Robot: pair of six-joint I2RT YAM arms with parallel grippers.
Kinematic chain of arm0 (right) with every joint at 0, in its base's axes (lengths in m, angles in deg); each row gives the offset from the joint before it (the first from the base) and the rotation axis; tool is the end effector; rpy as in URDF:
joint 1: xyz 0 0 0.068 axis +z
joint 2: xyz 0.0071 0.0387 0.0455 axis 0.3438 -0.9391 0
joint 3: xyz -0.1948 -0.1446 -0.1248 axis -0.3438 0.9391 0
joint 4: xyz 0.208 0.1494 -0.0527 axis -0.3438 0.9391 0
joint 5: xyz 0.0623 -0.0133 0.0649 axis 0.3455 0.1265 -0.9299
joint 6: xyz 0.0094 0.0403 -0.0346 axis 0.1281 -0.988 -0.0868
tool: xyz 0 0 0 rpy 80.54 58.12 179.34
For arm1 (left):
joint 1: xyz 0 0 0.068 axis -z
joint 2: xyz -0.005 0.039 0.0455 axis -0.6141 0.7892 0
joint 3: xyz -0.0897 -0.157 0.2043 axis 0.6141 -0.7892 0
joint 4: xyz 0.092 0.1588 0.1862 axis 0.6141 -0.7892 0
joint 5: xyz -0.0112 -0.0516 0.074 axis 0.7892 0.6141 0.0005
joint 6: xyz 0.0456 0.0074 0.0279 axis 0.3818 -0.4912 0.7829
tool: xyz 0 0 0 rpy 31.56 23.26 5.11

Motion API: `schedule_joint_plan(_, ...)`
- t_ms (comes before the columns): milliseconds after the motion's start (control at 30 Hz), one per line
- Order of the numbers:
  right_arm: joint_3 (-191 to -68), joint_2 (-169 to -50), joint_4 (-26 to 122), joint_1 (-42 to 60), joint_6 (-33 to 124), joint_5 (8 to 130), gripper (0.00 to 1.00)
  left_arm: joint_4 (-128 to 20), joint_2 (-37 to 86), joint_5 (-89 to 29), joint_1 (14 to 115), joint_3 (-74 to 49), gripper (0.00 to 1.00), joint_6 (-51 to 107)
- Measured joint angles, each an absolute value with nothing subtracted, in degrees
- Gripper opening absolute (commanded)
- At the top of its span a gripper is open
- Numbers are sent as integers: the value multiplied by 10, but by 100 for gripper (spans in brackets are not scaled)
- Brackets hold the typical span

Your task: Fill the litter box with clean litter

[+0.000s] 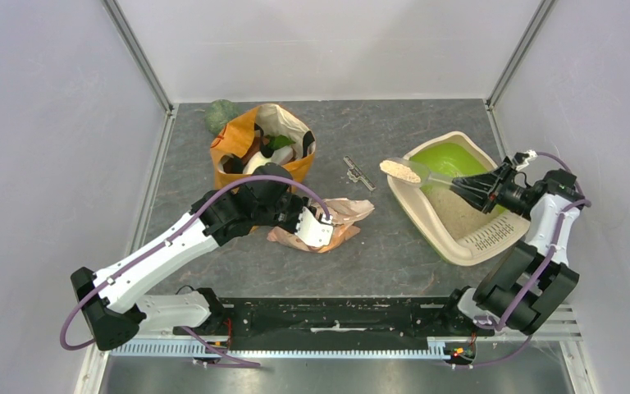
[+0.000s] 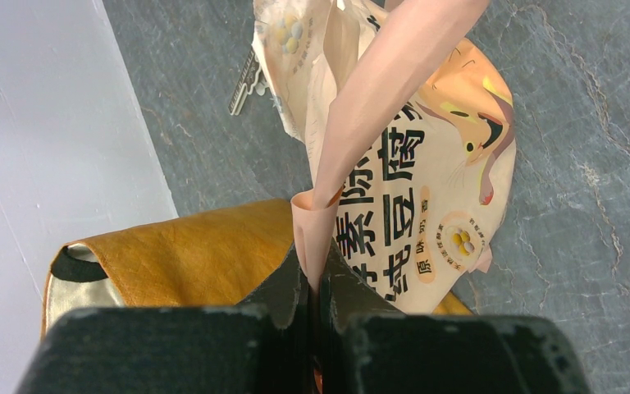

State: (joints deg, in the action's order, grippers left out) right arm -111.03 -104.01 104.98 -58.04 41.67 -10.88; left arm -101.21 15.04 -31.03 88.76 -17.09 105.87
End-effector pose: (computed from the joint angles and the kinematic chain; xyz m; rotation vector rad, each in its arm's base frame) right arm 0.1988 -0.1099 0.2737 0.6079 1.8804 1.7645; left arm 0.1442 -0.1846 0.3464 2.0136 1.1505 -0.0141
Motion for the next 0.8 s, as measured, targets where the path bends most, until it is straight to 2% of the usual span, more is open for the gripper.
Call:
schedule_joint_plan(200, -1122, -1045, 1112, -632, 465, -109, 0, -1013, 150, -310, 888, -171, 2, 1059)
schedule_joint_plan(633, -1144, -1046, 1132, -760, 473, -108, 0, -1013, 150, -310, 888, -171, 2, 1059)
schedule_joint_plan(800, -1174, -1047, 1148, -793, 488, -73, 0, -1013, 150, -310, 888, -171, 2, 1059)
